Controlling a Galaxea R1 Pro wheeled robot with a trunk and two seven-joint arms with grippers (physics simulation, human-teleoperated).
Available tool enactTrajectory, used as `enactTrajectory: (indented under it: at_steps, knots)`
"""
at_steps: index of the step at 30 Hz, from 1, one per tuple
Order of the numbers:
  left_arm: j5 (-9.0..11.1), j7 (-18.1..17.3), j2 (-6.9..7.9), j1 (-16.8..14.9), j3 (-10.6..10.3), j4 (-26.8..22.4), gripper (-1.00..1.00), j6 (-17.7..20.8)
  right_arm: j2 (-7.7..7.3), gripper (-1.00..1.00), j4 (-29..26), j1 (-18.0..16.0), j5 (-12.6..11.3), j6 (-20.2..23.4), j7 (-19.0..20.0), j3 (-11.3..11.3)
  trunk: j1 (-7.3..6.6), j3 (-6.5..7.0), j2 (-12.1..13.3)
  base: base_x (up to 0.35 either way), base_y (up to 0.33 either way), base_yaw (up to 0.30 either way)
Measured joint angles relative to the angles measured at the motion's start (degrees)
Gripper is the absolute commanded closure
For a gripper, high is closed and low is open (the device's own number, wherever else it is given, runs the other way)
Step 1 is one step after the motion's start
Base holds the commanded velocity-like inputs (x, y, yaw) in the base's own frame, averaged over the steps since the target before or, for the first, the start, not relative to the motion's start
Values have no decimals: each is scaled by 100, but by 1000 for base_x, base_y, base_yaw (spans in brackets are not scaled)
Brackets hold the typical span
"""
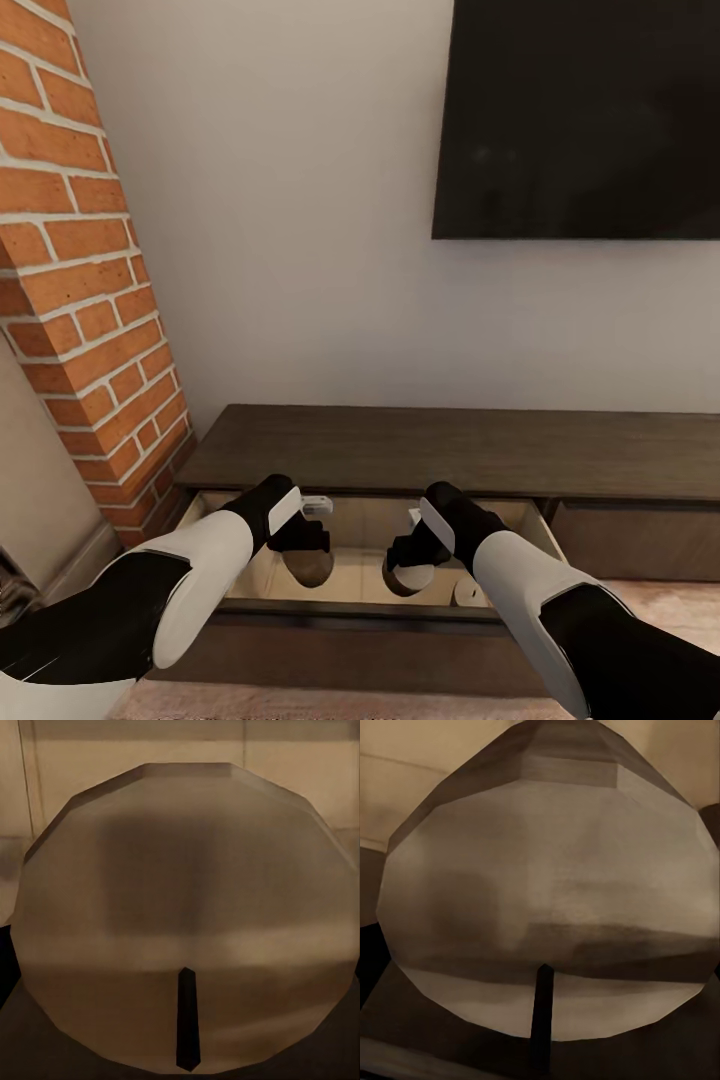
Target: Place each of the two pumpkins and all three candles from the living room inside a cabinet in the living room (use any cabinet), then make sure every cabinet is closed, and position the cauldron so it is next to a table in the living room.
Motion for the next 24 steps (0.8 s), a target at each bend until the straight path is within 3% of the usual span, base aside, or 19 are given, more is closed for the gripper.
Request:
enactTrajectory:
  at_steps: [8, 19, 24]
  knots:
    - [-1, 0, 0, 0, -4, 17, 100, 7, 0, 100, 1, 0, 9, 1, -1, 1, -2, -24, 0, 193, 0, 16]
    - [2, 1, 0, -1, -1, 35, 100, 8, 42, 100, 1, 0, 0, 1, -1, -1, 0, -24, 0, 19, 0, 0]
    - [1, 1, 0, 0, -1, 36, 100, 8, 44, 100, 1, 3, -1, 1, -1, 0, 109, -114, -199, 0, 0, 0]
